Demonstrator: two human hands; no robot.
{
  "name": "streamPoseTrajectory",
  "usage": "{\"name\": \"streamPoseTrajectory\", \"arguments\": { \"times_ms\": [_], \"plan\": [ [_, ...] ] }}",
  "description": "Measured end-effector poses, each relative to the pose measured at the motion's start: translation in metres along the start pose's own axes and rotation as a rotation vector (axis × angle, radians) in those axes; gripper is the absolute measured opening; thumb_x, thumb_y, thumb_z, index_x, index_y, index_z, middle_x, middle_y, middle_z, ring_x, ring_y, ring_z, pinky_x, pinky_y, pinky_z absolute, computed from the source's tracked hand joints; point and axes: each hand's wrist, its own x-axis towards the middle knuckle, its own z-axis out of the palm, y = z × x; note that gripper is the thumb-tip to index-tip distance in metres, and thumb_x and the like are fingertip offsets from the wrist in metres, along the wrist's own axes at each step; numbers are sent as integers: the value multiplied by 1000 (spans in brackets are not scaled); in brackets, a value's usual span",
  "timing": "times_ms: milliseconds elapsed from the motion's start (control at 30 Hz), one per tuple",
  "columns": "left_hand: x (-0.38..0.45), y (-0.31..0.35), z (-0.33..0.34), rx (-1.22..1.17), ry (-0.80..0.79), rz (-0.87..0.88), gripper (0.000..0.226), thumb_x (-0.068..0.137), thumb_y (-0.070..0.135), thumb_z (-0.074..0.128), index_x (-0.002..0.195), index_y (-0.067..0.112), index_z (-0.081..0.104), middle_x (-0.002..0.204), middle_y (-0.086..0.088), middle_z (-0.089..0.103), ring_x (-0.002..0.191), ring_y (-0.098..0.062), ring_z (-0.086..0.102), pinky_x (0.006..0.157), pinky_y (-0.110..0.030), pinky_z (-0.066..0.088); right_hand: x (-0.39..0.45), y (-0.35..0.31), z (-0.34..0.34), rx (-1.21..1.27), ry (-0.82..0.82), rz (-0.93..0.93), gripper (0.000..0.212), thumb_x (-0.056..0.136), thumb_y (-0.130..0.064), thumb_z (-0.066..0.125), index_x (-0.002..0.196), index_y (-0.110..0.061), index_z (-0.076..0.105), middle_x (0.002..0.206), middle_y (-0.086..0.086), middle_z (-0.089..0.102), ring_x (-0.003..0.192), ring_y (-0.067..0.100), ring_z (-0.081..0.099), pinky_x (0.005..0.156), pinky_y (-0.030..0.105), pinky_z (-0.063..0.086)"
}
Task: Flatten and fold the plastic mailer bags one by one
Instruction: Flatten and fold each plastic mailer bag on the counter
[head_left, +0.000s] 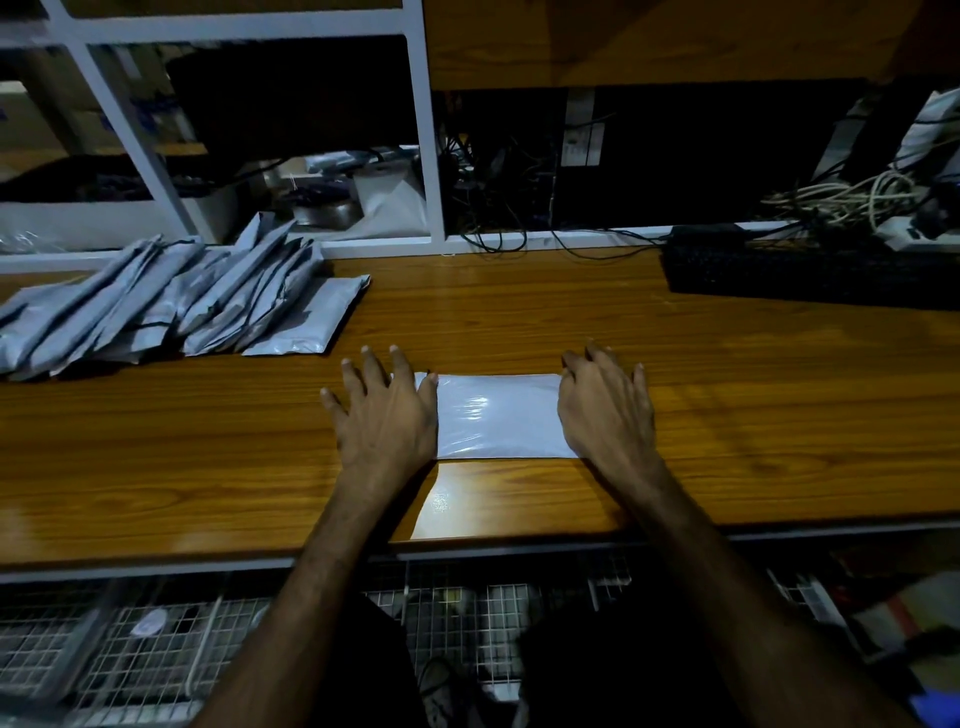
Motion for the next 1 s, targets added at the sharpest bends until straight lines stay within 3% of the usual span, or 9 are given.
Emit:
{"name": "streamPoseTrajectory", "arguments": {
  "times_ms": [300,467,567,633,700,767,833,933,1000],
  "plan": [
    [-3,-23,-4,23,7,-23,65,110,47,24,165,15,8,171,-20,7,158,-44,-2,122,-71,4,-4,7,-3,-11,67,33,31,107,-24,44,128,-17,67,142,9,60,136,27,51,119,60,25],
    [-9,-25,-6,27,97,11,62,109,39,39,163,15,20,170,-17,19,158,-41,7,123,-68,9,-8,21,-7,-20,61,37,25,105,-19,46,123,-18,64,133,7,63,132,27,53,120,59,27],
    [-10,-31,-7,-65,228,-5,53,105,31,52,154,15,43,159,-14,43,152,-38,31,122,-65,21,-12,34,-12,-9,66,15,25,106,-21,45,124,-18,61,128,5,66,127,26,56,121,59,27],
    [-7,-37,-5,-236,296,12,47,104,35,53,146,16,52,138,-13,65,132,-35,57,112,-67,39,-17,37,-18,97,47,6,37,110,-30,38,140,-17,55,137,8,64,132,26,55,125,55,20],
    [-6,-40,-4,-446,246,72,52,103,46,52,148,18,50,125,-8,70,119,-28,65,107,-66,46,-23,35,-26,258,-13,7,54,111,-44,33,157,-17,39,151,6,55,142,22,48,128,49,8],
    [-5,-41,-2,-529,120,118,66,101,57,52,156,22,40,144,-5,60,141,-28,49,122,-66,21,-30,32,-32,355,-96,-25,68,107,-59,32,164,-24,23,160,0,44,149,18,38,128,46,-3],
    [-6,-40,-4,-434,52,169,84,96,72,47,163,26,27,162,-4,40,156,-28,24,124,-56,-2,-35,29,-35,356,-180,-52,79,101,-71,33,166,-33,9,166,-5,33,154,16,28,127,45,-11],
    [-12,-35,-8,-465,12,171,90,93,74,51,165,32,19,168,-3,30,158,-26,16,124,-55,-8,-41,26,-34,350,-216,-64,89,93,-80,39,164,-42,-1,167,-10,30,155,15,24,127,48,-12],
    [-17,-30,-10,-572,-18,140,91,90,72,61,164,38,20,168,2,30,157,-24,21,127,-60,-2,-44,24,-33,380,-203,-63,93,91,-81,45,163,-44,1,164,-9,34,153,15,27,128,49,-9]
  ]
}}
